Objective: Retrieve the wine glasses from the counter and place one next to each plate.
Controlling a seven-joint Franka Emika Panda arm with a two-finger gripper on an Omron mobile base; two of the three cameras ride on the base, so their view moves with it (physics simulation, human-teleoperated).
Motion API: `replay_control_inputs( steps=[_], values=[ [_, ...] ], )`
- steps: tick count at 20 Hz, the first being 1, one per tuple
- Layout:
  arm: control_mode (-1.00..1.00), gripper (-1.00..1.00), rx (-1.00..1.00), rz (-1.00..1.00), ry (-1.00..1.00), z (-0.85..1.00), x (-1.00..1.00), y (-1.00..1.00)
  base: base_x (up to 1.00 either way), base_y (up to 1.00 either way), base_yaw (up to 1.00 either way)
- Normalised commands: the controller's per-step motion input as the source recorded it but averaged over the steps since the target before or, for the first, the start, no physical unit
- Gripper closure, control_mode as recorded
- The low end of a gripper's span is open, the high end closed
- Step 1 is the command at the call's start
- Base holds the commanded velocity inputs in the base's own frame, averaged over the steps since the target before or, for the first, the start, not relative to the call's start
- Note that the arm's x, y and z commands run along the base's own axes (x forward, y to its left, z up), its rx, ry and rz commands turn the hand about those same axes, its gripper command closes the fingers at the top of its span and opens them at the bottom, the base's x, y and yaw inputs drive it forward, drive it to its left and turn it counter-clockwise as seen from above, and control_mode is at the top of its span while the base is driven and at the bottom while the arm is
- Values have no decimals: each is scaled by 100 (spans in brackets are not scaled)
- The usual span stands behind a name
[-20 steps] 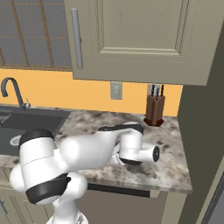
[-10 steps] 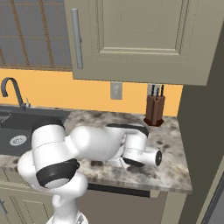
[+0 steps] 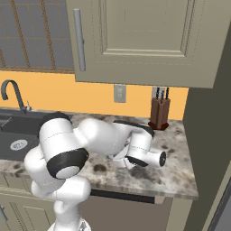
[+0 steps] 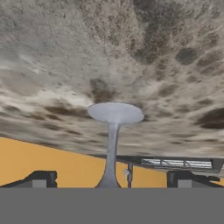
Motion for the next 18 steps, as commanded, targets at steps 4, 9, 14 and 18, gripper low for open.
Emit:
replay_control_inputs(
  steps=[4, 9, 14, 18],
  values=[
    [-100, -100, 1, 0, 0, -1, 22, 0, 0, 0, 0],
    [-100, -100, 3, 0, 0, -12, 7, 0, 0, 0, 0],
    [-100, -100, 3, 8, 0, -10, 3, 0, 0, 0, 0],
    [-100, -100, 0, 13, 0, 0, 0, 0, 0, 0, 0]
  ],
)
